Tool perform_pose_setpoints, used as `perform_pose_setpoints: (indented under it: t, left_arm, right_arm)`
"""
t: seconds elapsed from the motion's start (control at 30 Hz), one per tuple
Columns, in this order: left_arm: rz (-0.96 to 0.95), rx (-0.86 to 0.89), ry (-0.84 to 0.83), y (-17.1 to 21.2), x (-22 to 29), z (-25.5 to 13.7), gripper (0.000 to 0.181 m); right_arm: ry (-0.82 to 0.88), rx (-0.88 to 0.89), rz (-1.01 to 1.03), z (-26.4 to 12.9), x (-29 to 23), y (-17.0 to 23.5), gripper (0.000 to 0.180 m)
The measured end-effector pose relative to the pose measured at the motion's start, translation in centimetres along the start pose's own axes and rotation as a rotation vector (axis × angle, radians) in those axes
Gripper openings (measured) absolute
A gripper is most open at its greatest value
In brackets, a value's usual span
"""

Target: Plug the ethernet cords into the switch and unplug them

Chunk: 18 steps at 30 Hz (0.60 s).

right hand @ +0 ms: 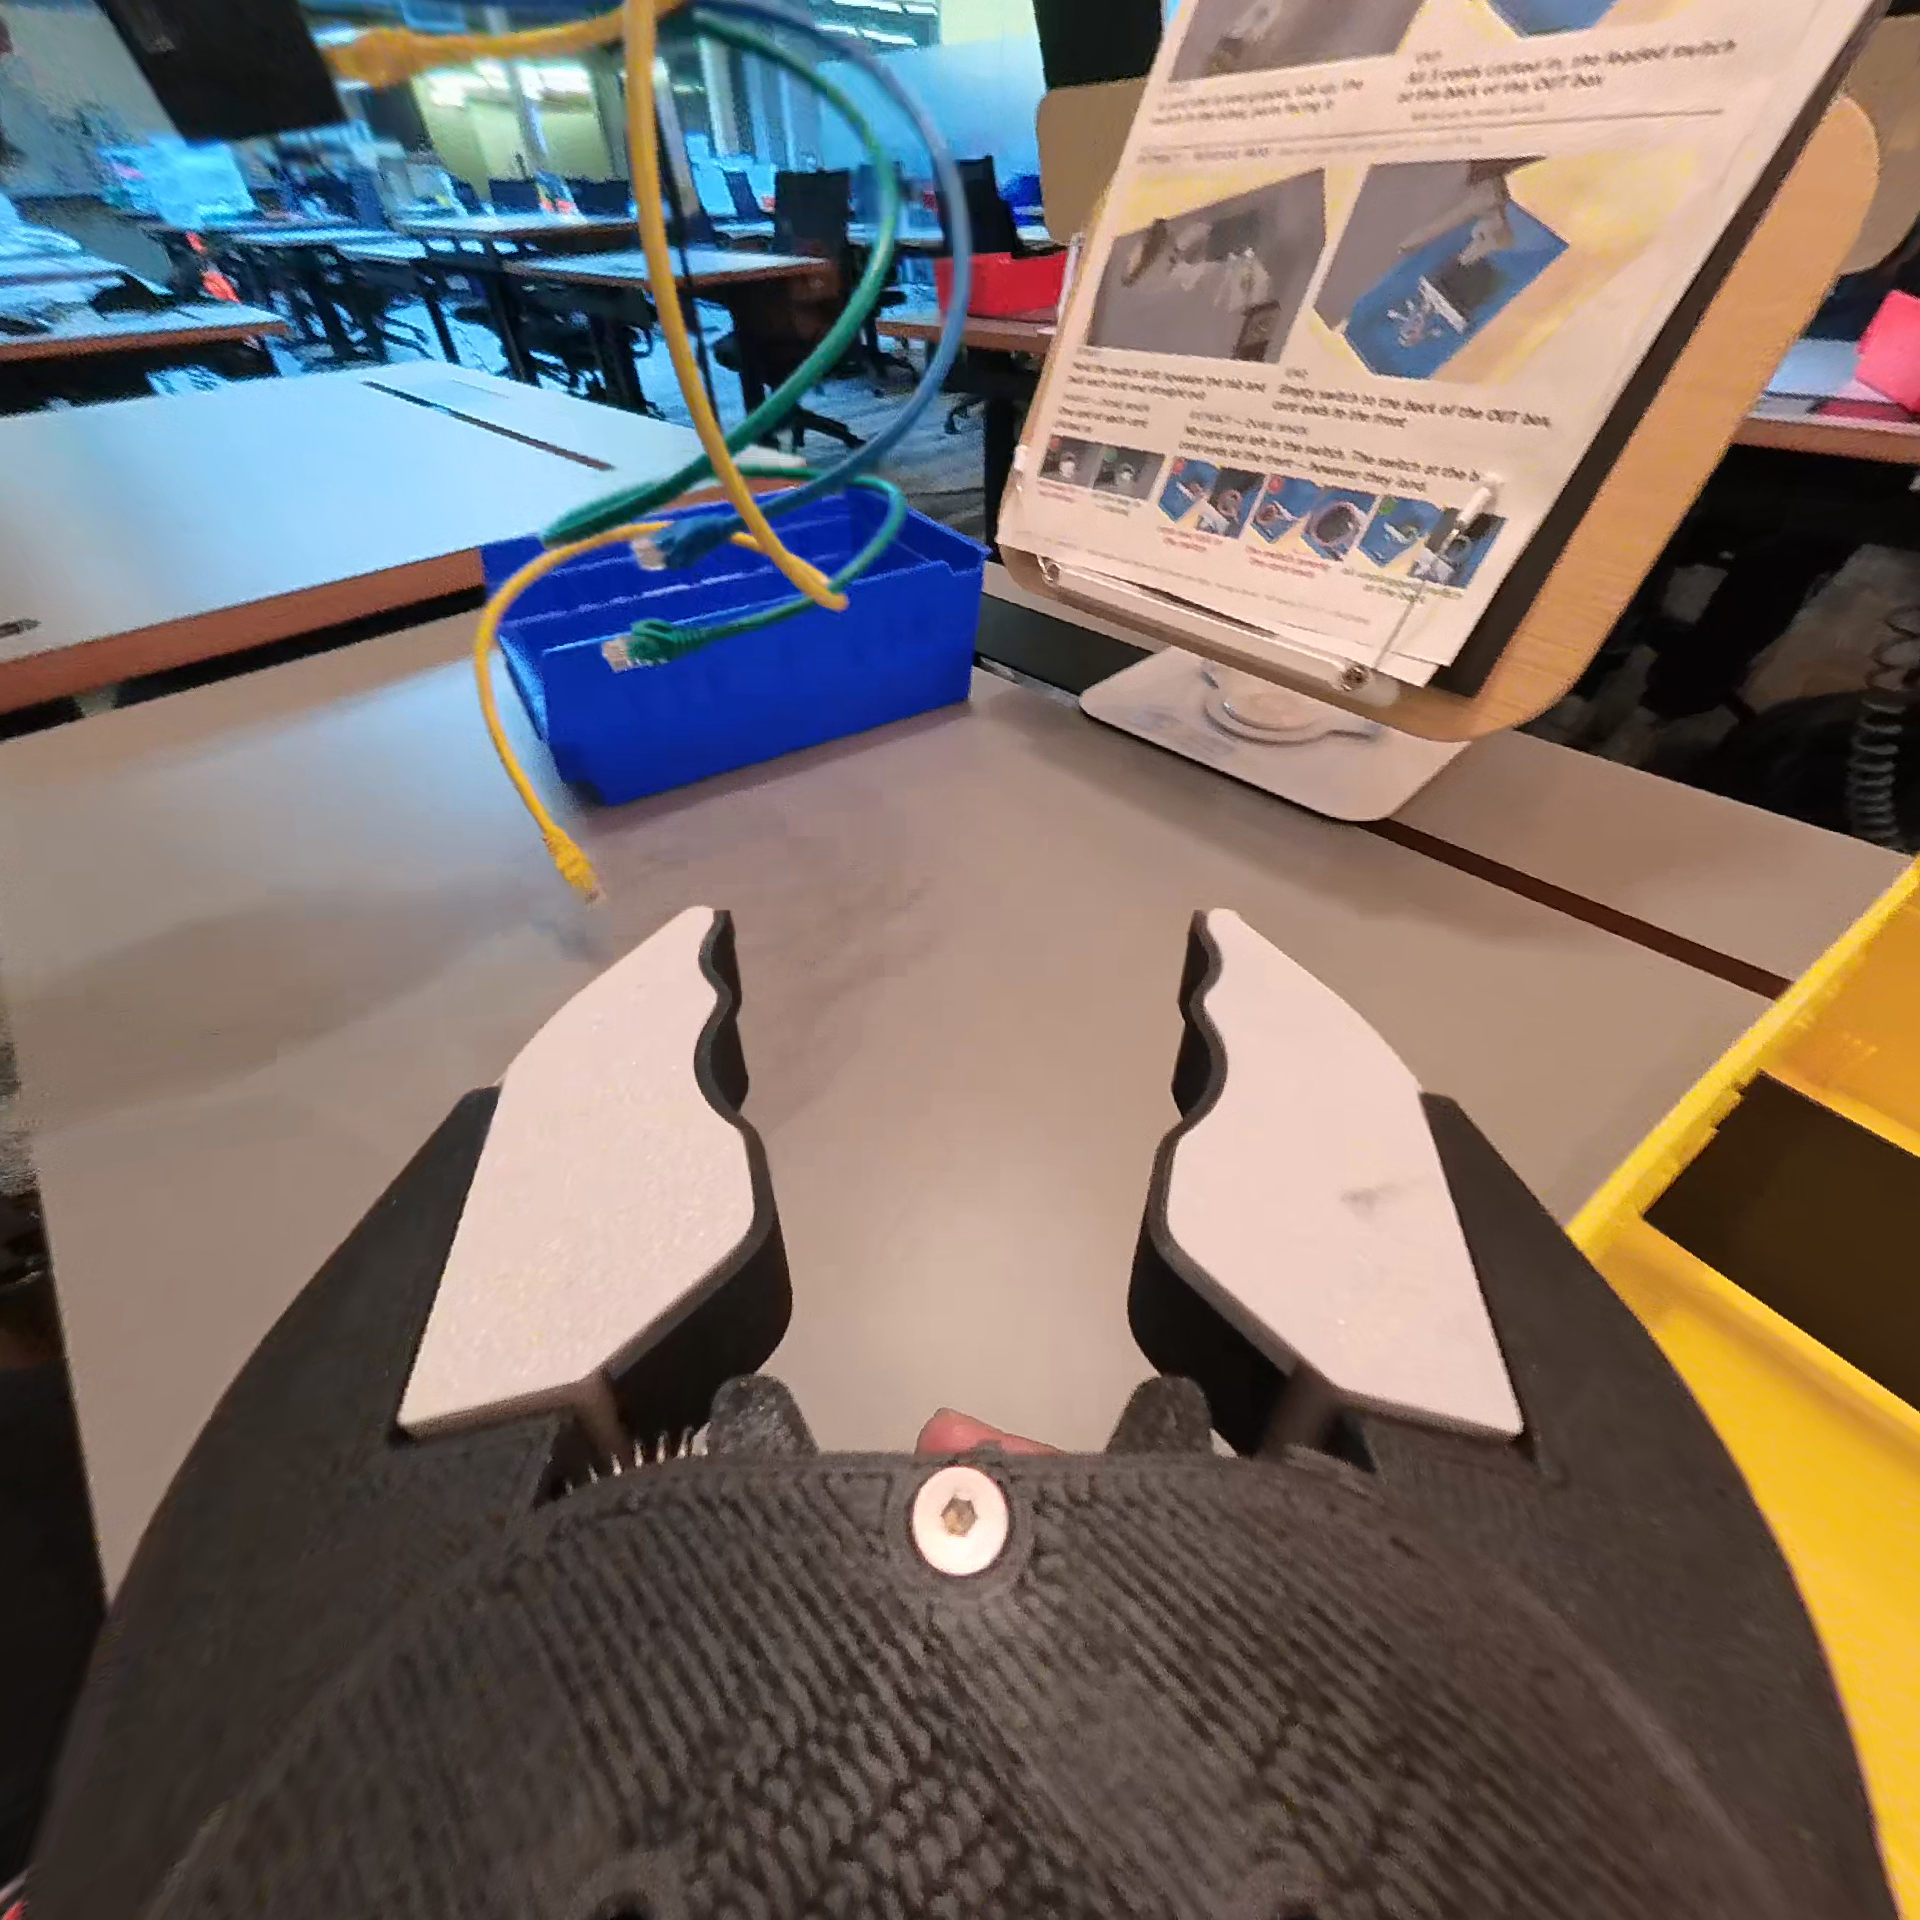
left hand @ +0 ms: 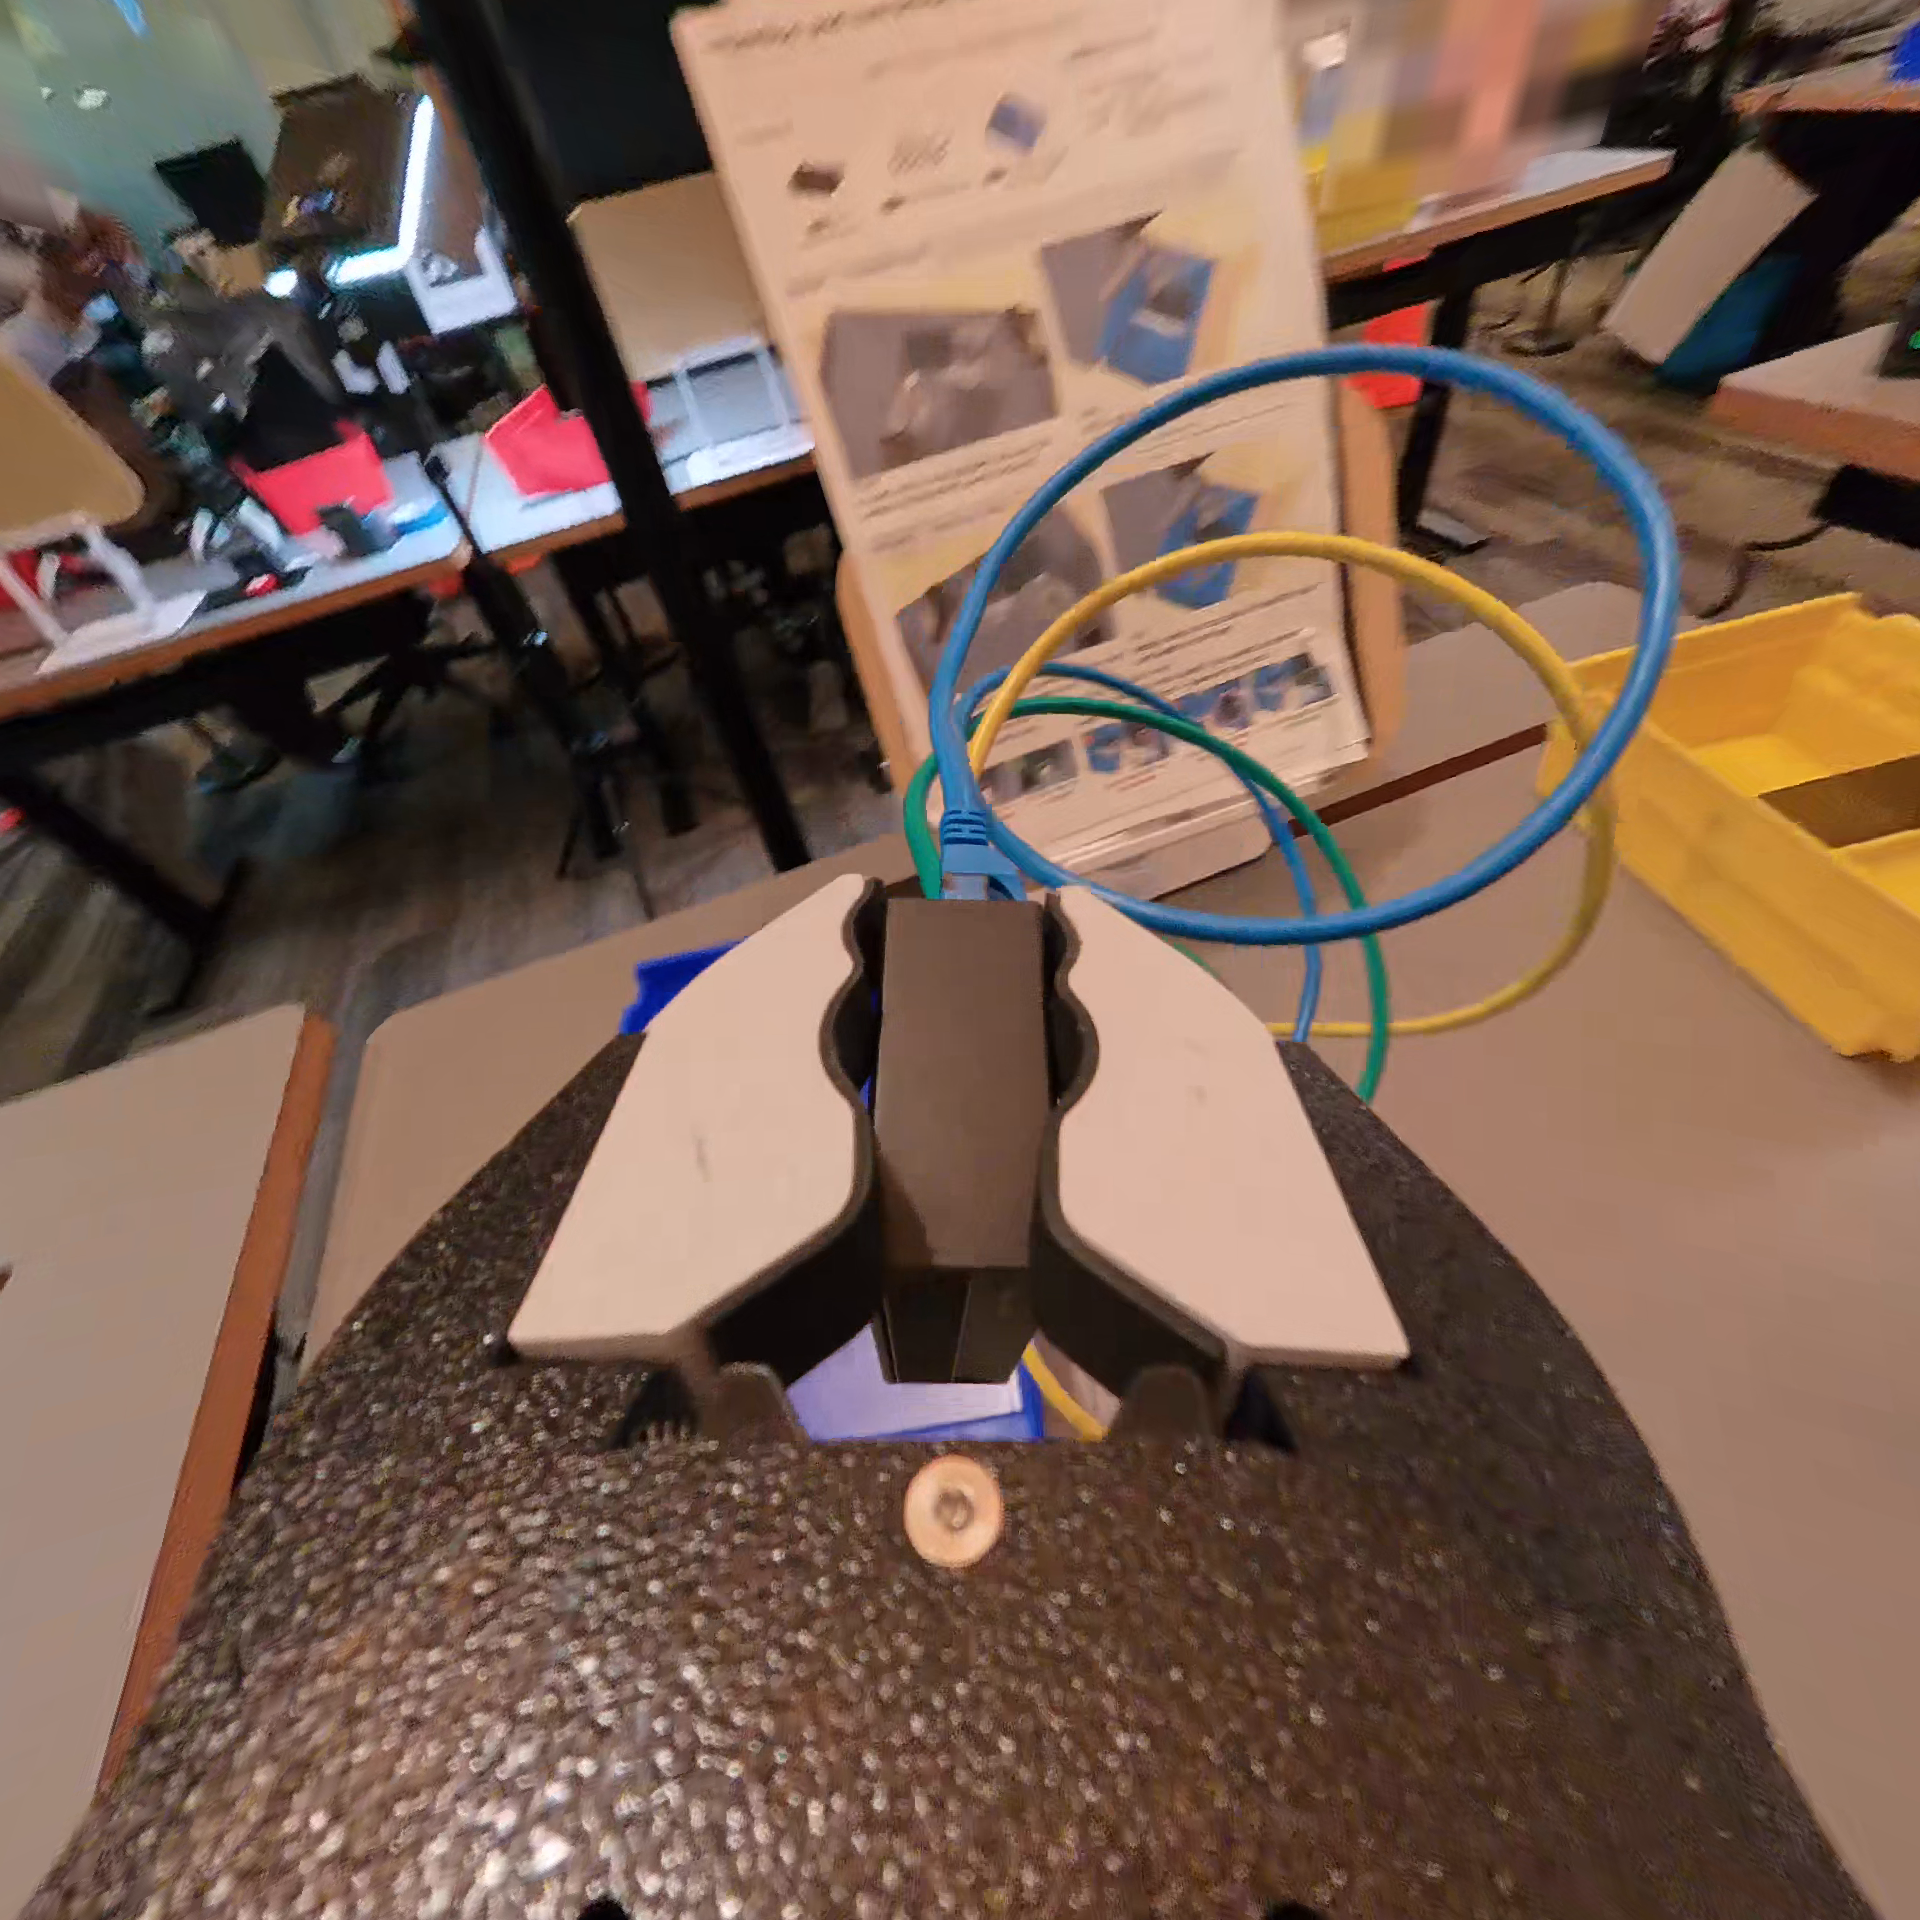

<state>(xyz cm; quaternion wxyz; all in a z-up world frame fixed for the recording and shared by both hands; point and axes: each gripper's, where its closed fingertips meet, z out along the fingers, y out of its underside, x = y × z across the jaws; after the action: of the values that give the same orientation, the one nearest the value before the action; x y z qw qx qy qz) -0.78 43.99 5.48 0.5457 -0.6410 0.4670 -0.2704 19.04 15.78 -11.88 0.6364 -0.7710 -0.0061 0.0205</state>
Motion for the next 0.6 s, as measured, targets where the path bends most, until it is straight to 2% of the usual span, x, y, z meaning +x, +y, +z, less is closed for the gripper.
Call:
perform_pose_setpoints:
  t: [0.13, 0.27, 0.33, 0.47, 0.53, 0.6]
  left_arm:
    - [0.094, 0.077, 0.132, -2.8, 5.7, 0.0, 0.028]
    - [0.32, 0.104, 0.207, -2.7, 12.3, 1.0, 0.029]
    - [0.465, 0.105, 0.256, -1.4, 15.9, 1.7, 0.029]
    - [0.701, 0.071, 0.439, 3.2, 23.0, 3.4, 0.028]
    - [0.818, 0.061, 0.533, 5.8, 26.0, 4.0, 0.029]
    - [0.937, 0.075, 0.604, 8.0, 28.7, 4.2, 0.029]
  right_arm:
    - [-0.035, 0.04, 0.012, -0.5, -0.7, -1.0, 0.083]
    - [0.062, 0.125, -0.056, -2.9, -0.3, -4.1, 0.082]
    - [0.083, 0.171, -0.164, -4.6, -1.1, -6.0, 0.084]
    - [0.162, 0.266, -0.452, -7.4, -2.8, -8.7, 0.074]
    - [0.168, 0.264, -0.553, -7.2, -3.5, -8.5, 0.072]
    - [0.082, 0.162, -0.618, -5.4, -4.4, -6.2, 0.066]
